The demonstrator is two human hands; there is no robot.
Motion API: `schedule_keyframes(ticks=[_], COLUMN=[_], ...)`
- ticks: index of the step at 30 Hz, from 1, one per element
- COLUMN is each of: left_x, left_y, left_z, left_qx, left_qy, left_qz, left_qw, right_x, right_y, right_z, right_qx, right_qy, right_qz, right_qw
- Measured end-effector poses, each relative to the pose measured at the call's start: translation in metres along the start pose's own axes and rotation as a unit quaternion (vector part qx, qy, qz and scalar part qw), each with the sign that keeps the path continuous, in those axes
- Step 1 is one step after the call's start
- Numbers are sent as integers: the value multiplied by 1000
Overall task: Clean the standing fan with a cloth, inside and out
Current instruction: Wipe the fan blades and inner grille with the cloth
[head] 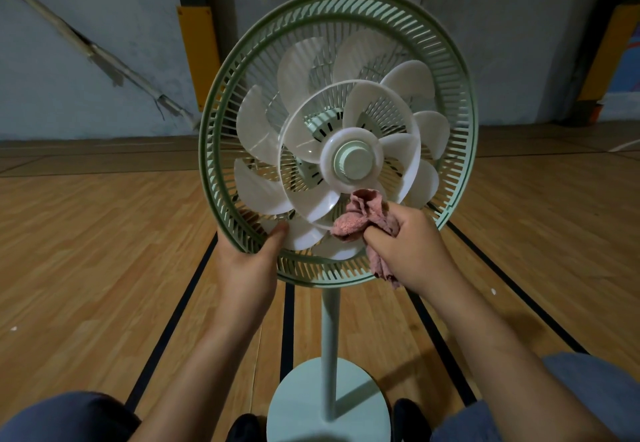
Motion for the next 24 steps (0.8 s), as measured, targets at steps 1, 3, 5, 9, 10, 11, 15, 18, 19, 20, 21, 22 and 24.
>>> schedule_keyframes(ticks=[1,3,5,9,10,11,15,18,19,20,21,22,24], left_x=[1,3,6,9,9,10,20,29,31,32,34,34,32], left_y=[0,2,3,4,4,2,-12,-28,-34,-42,-49,-56,-66], left_z=[0,-2,-4,-6,-6,-6,-4,1,3,7,9,13,19], left_qx=[3,7,12,34,42,53,122,191,220,251,275,294,318], left_qy=[-2,-4,-9,-29,-28,-23,-10,3,15,25,31,30,16], left_qz=[-2,-3,-4,6,10,12,-23,-73,-89,-106,-124,-141,-167], left_qw=[1000,1000,1000,999,999,998,992,979,971,962,953,945,933], right_x=[0,1,0,-10,-13,-16,-22,-27,-27,-29,-32,-35,-39], right_y=[0,-1,-3,-3,-4,-5,-9,-14,-16,-20,-22,-26,-33], right_z=[-1,-5,-7,-10,-9,-10,-10,-11,-11,-12,-13,-15,-18], right_qx=[-4,-3,9,64,79,91,122,101,96,94,94,94,95], right_qy=[-3,9,42,138,158,174,208,192,187,182,173,165,144], right_qz=[-9,-21,-27,4,18,29,48,42,45,48,48,49,55], right_qw=[1000,1000,999,988,984,980,969,975,977,978,979,981,983])
Point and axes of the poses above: each hand's wrist, its own y-axis towards the middle knuckle, its own z-axis out of the palm, x = y × z, the point moved 3 cm from there along y, towards the middle knuckle, and after that the axes turned 15 degrees about z, right-handed, at the moved point
